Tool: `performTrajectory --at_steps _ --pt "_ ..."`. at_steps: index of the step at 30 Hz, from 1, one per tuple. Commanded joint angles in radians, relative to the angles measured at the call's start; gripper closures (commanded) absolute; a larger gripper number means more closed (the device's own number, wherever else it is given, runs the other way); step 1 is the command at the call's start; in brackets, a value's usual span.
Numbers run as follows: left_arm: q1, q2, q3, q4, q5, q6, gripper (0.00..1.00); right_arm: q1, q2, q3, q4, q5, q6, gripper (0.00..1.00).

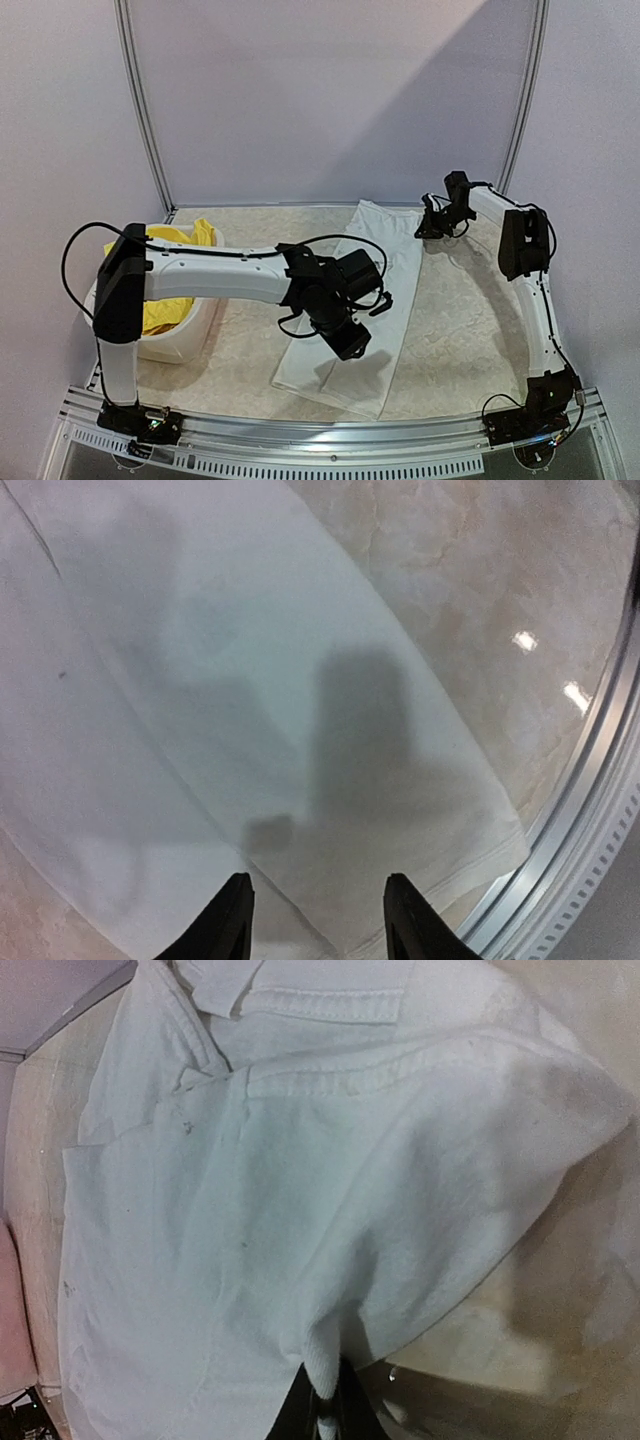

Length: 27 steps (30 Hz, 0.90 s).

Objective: Fold and stack the mixed laundry pile
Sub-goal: Rotate the rectangle-folded T-shirt at the center of the board.

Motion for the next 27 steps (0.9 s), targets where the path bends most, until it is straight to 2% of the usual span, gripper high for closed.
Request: performTrajectory --at_steps 1,3,6,7,11,16,24,27 --pt "-0.015 0.060 0.024 -0.018 0.040 0.025 0.55 0.012 0.073 0.076 0.006 0.067 0.001 0.90" --pt "-0.016 0.089 0.047 -0.007 0.066 0.020 0.54 0.016 0.093 0.111 0.024 0.064 0.015 0.85" --pt "-0.027 0.133 0.104 0.006 0.090 -0.001 0.53 0.016 0.088 0.106 0.017 0.057 0.022 0.62" --pt "-0.034 0.146 0.124 0.007 0.100 -0.002 0.53 0.015 0.069 0.090 0.006 0.045 0.019 0.57" --pt "-0.061 0.173 0.185 -0.039 0.103 0.023 0.52 -0.005 -0.072 -0.095 -0.008 0.041 -0.008 0.44" --pt "-0.073 0.207 0.212 -0.085 0.093 0.033 0.50 -0.041 -0.310 -0.323 -0.015 0.080 -0.062 0.36" --pt "-0.078 0.362 0.333 -0.060 0.120 -0.081 0.50 -0.064 -0.629 -0.598 -0.054 0.079 -0.176 0.32" --pt "-0.080 0.418 0.382 -0.058 0.120 -0.121 0.65 -0.077 -0.729 -0.681 -0.065 0.075 -0.204 0.32"
